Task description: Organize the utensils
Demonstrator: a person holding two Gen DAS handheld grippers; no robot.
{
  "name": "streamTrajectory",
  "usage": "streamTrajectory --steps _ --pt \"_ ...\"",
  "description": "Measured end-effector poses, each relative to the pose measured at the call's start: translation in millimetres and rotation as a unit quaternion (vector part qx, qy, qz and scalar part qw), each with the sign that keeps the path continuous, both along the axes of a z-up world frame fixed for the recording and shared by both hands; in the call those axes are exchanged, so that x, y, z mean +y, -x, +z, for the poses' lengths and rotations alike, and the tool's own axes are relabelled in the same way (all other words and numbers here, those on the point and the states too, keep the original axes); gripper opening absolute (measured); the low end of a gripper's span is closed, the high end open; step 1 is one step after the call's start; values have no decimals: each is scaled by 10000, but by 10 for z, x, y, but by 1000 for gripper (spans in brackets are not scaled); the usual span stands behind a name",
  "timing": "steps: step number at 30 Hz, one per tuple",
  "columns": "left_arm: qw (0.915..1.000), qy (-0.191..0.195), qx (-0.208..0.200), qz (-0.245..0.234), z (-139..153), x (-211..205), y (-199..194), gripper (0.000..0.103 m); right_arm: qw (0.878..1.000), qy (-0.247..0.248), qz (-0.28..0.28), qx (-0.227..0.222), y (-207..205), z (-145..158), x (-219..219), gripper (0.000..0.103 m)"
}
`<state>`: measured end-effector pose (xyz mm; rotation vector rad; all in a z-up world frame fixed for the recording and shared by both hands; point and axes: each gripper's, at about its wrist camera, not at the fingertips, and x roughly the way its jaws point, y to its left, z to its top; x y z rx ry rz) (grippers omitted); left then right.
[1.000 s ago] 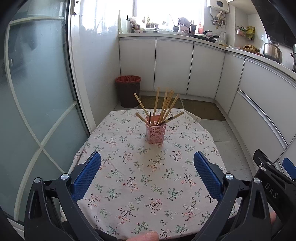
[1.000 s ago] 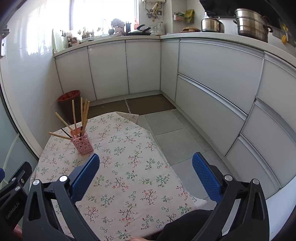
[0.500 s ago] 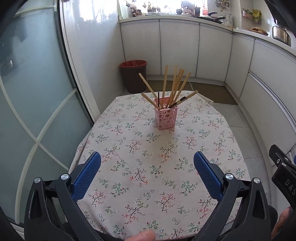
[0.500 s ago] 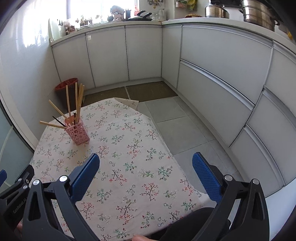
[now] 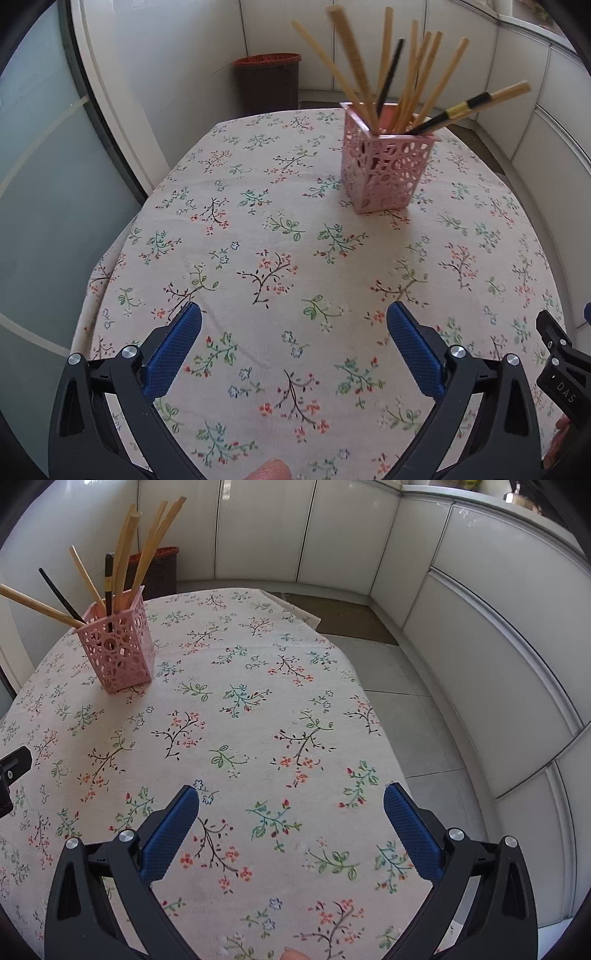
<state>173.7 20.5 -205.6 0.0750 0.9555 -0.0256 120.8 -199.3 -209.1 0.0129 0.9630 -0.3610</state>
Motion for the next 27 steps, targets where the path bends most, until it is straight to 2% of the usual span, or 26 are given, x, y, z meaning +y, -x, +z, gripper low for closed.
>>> streamTrajectory --steps 4,7,9,11,13,14,16,19,21,24,26,27 --pt "9999 101 -4 99 -164 98 -148 96 9997 -172 -196 36 -102 -137 -107 98" --pt "9999 55 86 136 -264 111 -239 96 9971 -340 -497 465 -142 -221 -231 98" --pt "9992 174 218 300 -332 190 -267 96 9934 -588 -653 744 -144 -282 -309 98" --pt "9976 123 168 658 -345 319 -281 96 9921 -655 -709 797 -138 -326 -333 98" --pt "9938 -114 51 1107 -314 489 -321 96 9918 -677 -707 823 -147 -352 -333 98" --pt "9904 -211 118 1361 -319 585 -360 96 9916 -717 -669 841 -152 -364 -321 98" --pt "9811 -315 504 1842 -397 783 -455 96 9916 -748 -581 876 -158 -392 -285 98" --pt "9733 -133 931 2092 -537 985 -505 97 9915 -793 -511 901 -121 -402 -237 98" --pt "9717 46 986 2145 -517 1027 -500 96 9908 -883 -496 898 -102 -377 -224 98" --pt "9760 149 1002 1928 -395 950 -462 96 9903 -1103 -387 746 -56 -259 -179 98" --pt "9832 254 751 1645 -137 823 -355 96 9941 -936 -243 488 -1 -58 -102 98" --pt "9872 366 485 1476 82 743 -242 96 9965 -785 -194 195 63 111 -66 98"
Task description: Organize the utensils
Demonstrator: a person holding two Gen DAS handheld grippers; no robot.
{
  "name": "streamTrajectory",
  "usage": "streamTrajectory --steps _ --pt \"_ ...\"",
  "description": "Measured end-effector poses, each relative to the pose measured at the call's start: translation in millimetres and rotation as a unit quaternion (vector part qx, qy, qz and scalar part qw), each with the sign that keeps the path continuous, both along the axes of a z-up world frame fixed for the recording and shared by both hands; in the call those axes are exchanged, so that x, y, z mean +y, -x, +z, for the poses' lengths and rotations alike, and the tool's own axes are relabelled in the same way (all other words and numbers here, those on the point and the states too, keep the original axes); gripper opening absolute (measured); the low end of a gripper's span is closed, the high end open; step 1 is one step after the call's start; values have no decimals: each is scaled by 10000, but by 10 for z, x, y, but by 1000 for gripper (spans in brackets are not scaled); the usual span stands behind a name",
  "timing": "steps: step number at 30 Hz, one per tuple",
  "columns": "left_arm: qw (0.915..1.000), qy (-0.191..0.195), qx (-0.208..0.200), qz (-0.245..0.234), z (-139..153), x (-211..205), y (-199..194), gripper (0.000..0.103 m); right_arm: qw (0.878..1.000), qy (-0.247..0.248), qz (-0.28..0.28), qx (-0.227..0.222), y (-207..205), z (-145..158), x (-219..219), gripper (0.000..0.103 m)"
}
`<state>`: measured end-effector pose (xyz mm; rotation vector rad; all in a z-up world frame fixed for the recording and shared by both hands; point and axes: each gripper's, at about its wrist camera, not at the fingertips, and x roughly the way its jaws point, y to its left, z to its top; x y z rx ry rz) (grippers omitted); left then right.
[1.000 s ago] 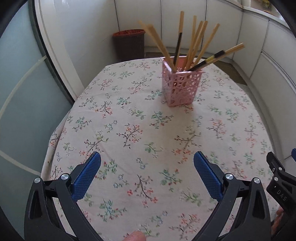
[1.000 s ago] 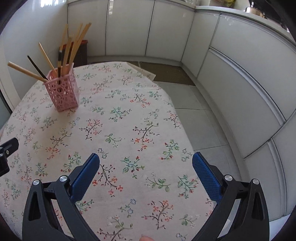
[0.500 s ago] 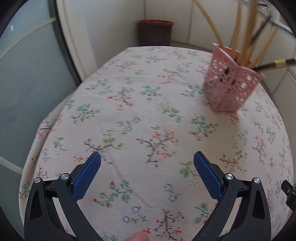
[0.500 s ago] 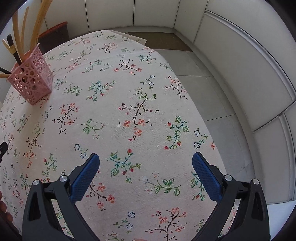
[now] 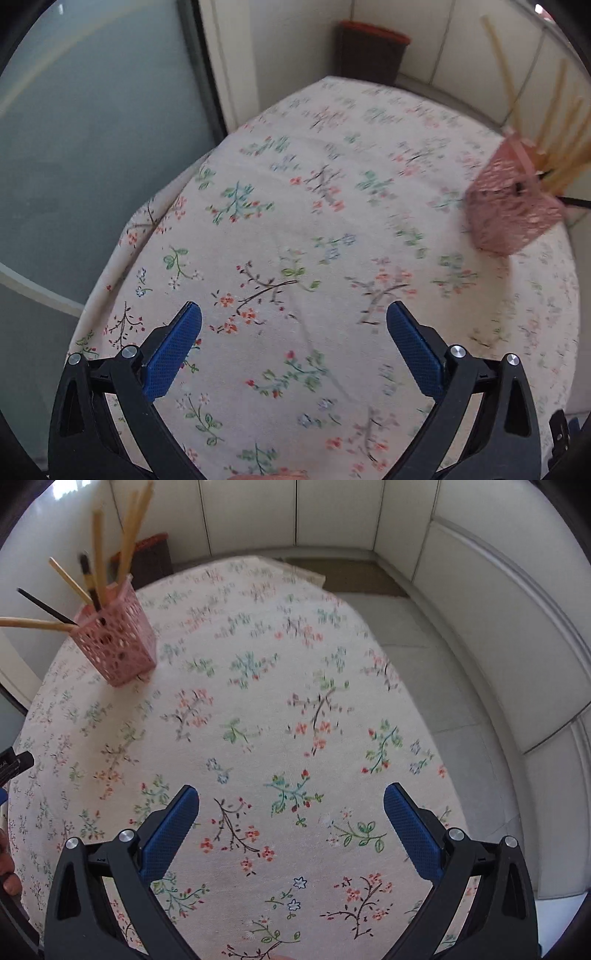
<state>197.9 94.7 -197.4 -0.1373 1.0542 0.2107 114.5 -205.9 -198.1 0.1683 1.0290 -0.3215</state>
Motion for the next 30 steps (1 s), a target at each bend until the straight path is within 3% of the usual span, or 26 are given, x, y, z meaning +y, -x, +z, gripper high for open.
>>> streamTrajectory --steps 3,6,11,15,18,20,23,30 --pt "9942 152 -952 -481 712 -233 393 96 9939 530 -115 -964 273 590 77 98" --pt "9872 180 -1369 -799 1240 -472 672 96 9853 614 -196 -1581 547 1117 69 98" --pt "9774 -41 -1768 -1159 1730 -801 1204 92 9858 576 -606 -1453 844 1549 -89 98" --pt "9641 -199 -2198 -1477 1931 -999 1618 89 9851 300 -917 -1422 1145 1707 -206 98" --pt "9551 -120 -2441 -1673 2039 -1058 1780 97 9829 417 -945 -1522 1334 1796 -162 98" --pt "9501 81 -2500 -1864 2120 -1077 1862 96 9801 473 -963 -1668 1418 1882 -144 98" --pt "9512 337 -2232 -2103 2155 -1114 1853 96 9768 583 -987 -1811 1498 1978 -127 98" --pt "9581 145 -2173 -1862 2133 -1107 1900 96 9763 528 -1022 -1832 1527 1991 -132 98"
